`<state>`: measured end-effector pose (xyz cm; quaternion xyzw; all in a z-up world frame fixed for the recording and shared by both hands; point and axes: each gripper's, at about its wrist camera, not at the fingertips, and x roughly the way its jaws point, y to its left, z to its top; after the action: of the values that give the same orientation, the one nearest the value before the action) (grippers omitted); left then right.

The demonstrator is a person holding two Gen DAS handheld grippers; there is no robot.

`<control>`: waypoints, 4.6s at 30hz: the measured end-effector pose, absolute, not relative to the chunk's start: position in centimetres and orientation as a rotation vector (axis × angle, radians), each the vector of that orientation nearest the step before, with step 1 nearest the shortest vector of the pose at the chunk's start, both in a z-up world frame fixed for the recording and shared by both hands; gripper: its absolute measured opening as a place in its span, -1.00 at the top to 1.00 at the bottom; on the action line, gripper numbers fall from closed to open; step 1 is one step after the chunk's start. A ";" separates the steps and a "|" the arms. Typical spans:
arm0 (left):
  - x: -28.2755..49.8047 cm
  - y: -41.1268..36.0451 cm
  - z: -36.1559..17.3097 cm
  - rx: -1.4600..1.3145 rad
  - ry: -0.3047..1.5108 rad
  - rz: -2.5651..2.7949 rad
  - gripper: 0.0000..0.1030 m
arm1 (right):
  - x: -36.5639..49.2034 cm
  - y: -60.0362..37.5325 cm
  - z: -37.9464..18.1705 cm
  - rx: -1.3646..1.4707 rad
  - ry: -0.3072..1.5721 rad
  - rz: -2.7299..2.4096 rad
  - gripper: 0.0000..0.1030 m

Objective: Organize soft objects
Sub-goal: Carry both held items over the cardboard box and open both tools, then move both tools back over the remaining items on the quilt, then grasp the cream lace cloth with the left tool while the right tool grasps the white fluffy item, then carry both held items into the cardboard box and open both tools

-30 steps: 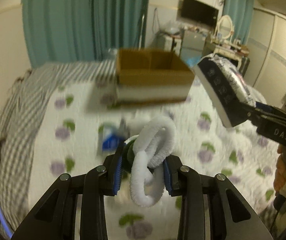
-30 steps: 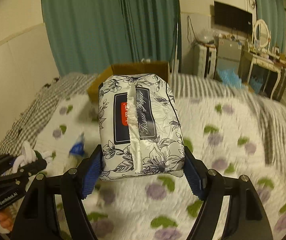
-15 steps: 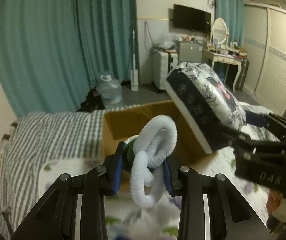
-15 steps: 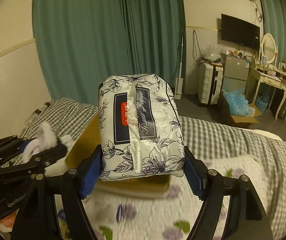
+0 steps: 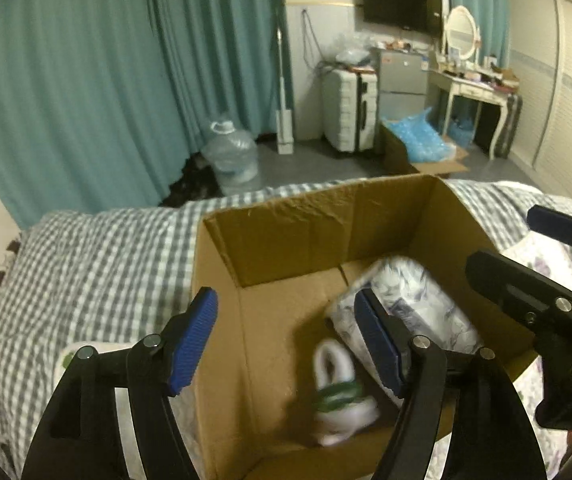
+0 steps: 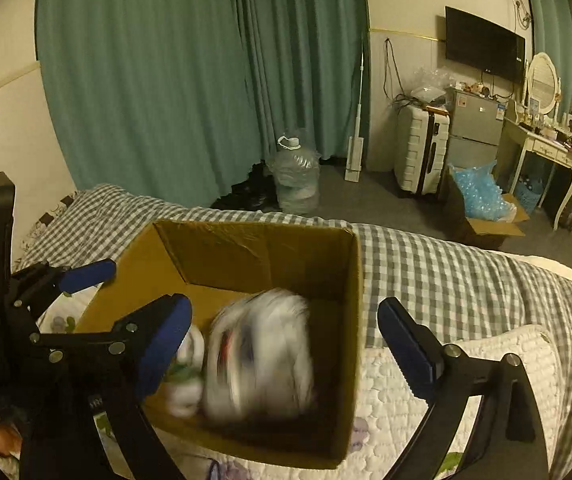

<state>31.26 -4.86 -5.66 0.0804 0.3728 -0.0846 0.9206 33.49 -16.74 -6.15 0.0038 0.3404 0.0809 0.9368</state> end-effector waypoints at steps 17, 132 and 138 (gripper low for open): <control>15.4 -0.1 11.0 0.121 0.466 -0.188 -0.80 | 14.4 -17.7 10.8 -0.099 0.374 0.094 -0.98; 18.7 -2.8 4.6 0.133 0.582 -0.220 0.35 | 24.5 -16.0 3.5 -0.055 0.546 0.262 0.16; 24.1 -3.6 1.0 0.179 0.618 -0.200 0.33 | 32.4 -16.1 -1.6 -0.023 0.642 0.242 0.16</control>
<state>24.07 -3.65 1.03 0.0879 0.3033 -0.0980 0.9438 32.41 -16.06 -1.59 -0.0112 0.3149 0.1187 0.9416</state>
